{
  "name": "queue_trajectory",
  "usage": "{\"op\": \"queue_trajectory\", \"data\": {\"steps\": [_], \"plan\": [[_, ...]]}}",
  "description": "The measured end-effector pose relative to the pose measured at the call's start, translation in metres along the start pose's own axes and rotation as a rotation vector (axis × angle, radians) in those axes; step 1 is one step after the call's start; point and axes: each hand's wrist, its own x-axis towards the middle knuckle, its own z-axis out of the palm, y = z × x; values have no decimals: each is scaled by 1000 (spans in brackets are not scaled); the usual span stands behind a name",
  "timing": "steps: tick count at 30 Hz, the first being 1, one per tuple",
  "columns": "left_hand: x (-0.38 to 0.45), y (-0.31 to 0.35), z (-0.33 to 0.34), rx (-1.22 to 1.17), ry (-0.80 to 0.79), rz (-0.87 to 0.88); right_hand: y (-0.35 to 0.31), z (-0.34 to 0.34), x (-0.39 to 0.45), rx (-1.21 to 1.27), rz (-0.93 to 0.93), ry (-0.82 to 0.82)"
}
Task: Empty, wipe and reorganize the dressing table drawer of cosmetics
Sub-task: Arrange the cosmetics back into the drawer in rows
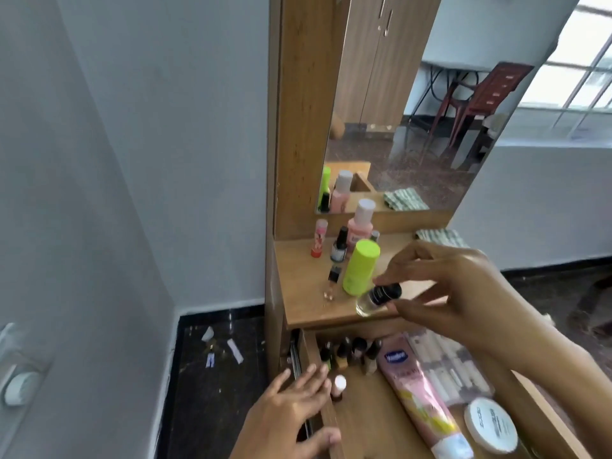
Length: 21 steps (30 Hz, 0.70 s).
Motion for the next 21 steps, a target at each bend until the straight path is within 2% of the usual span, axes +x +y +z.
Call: {"op": "queue_trajectory", "data": {"steps": [1, 2, 3, 6, 13, 21], "plan": [[-2, 10, 4, -147, -95, -61, 4, 8, -11, 4, 27, -43], [-5, 16, 6, -219, -14, -54, 9, 20, -21, -2, 57, -79], [-6, 19, -4, -273, -26, -103, 14, 33, -30, -11, 92, -109], [-8, 17, -1, -358, 79, -210, 28, 73, -47, -45, 182, -177], [-7, 20, -7, -349, 71, -202, 49, 119, -54, -104, 245, -149], [-6, 21, -4, -367, 59, -215, 48, 135, -57, -109, 218, -229]]}}
